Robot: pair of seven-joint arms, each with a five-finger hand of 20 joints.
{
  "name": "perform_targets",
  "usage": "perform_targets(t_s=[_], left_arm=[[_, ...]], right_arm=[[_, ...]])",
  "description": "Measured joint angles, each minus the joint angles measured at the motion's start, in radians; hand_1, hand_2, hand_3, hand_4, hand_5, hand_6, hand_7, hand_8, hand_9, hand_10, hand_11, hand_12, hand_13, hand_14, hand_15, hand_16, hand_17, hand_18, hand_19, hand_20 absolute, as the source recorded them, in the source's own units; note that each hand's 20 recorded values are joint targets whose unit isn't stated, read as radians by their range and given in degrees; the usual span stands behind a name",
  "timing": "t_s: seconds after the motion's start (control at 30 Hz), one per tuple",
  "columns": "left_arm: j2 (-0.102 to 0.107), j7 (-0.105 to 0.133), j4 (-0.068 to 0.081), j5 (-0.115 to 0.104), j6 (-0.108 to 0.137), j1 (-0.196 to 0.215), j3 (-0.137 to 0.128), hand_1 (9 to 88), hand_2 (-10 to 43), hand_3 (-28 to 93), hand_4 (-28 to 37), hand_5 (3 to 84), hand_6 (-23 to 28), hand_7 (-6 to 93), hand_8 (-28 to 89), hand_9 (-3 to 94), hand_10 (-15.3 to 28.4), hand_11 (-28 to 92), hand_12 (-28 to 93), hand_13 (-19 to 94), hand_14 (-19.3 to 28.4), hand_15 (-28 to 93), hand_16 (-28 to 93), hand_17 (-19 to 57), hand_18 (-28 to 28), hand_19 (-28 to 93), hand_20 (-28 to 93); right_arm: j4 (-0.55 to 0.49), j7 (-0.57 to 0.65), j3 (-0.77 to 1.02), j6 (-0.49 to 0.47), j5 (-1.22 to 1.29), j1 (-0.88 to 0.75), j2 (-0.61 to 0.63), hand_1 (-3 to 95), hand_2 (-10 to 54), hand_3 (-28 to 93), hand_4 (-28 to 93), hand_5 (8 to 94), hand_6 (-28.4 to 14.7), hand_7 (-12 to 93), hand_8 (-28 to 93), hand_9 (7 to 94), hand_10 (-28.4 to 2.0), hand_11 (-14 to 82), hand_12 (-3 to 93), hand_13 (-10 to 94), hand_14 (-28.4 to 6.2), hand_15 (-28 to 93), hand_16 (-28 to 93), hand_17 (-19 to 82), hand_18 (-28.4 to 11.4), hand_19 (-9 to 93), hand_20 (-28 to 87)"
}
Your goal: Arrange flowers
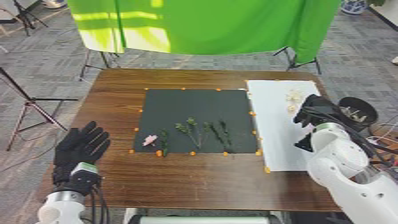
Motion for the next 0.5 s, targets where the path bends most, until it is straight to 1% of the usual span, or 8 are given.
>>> perform_targets(t_s=[0.1, 0.2, 0.27, 0.4, 0.5], left_arm=[[0.001, 0.002, -0.002, -0.001, 0.001, 0.004, -0.001, 31.4, 16.0, 71, -28.3, 46.1, 11.3, 20.0, -10, 40.7, 17.3, 35, 12, 30, 18.6, 53, -10, -5.9, 16.9, 43, 10], [0.001, 0.004, -0.009, -0.002, 0.006, 0.016, -0.004, 31.4, 16.0, 71, -28.3, 46.1, 11.3, 20.0, -10, 40.7, 17.4, 35, 12, 30, 18.6, 53, -10, -5.9, 16.9, 43, 10], [0.000, 0.004, -0.011, -0.002, 0.008, 0.025, -0.004, 31.3, 16.0, 71, -28.3, 46.1, 11.4, 19.9, -10, 40.8, 17.4, 35, 12, 30, 18.6, 53, -10, -5.9, 16.9, 43, 10], [-0.001, 0.000, -0.011, -0.001, 0.008, 0.031, 0.000, 31.3, 16.0, 71, -28.3, 46.2, 11.4, 19.8, -10, 40.6, 17.3, 35, 12, 30, 18.7, 53, -10, -5.9, 16.9, 43, 10], [-0.003, -0.011, -0.009, 0.001, 0.008, 0.027, 0.007, 31.3, 16.0, 71, -28.3, 46.2, 11.4, 19.8, -10, 40.6, 17.2, 35, 12, 30, 18.6, 53, -10, -5.9, 16.8, 43, 10]], right_arm=[[-0.018, -0.020, -0.021, 0.008, 0.000, 0.011, 0.001, 56.8, -6.3, 74, -28, 77.7, 1.5, 23, 6, 79.3, -9.3, 6.3, 19.9, 57, -10.2, 17, 18, 28, -14.4, 54, 22], [-0.029, -0.047, -0.070, 0.009, -0.001, 0.046, -0.003, 56.9, -6.6, 75, -28, 77.9, 1.4, 23, 5, 79.7, -9.4, 6.3, 19.9, 58, -10.2, 17, 18, 28, -15.6, 59, 24], [-0.031, -0.055, -0.115, 0.011, -0.008, 0.080, -0.014, 57.1, -6.7, 75, -28, 78.1, 1.4, 23, 5, 79.9, -9.5, 6.3, 19.9, 59, -10.2, 18, 18, 28, -15.8, 60, 25], [-0.025, -0.060, -0.201, 0.011, -0.016, 0.162, -0.077, 57.1, -7.1, 75, -28, 78.4, 1.2, 23, 5, 80.1, -9.4, 6.1, 20.0, 60, -10.3, 18, 17, 28, -15.9, 61, 25], [-0.004, -0.072, -0.257, 0.014, -0.015, 0.222, -0.150, 57.1, -7.3, 75, -28, 78.7, 1.2, 22, 6, 80.5, -9.6, 6.2, 20.0, 60, -10.0, 18, 17, 29, -16.0, 61, 25]])
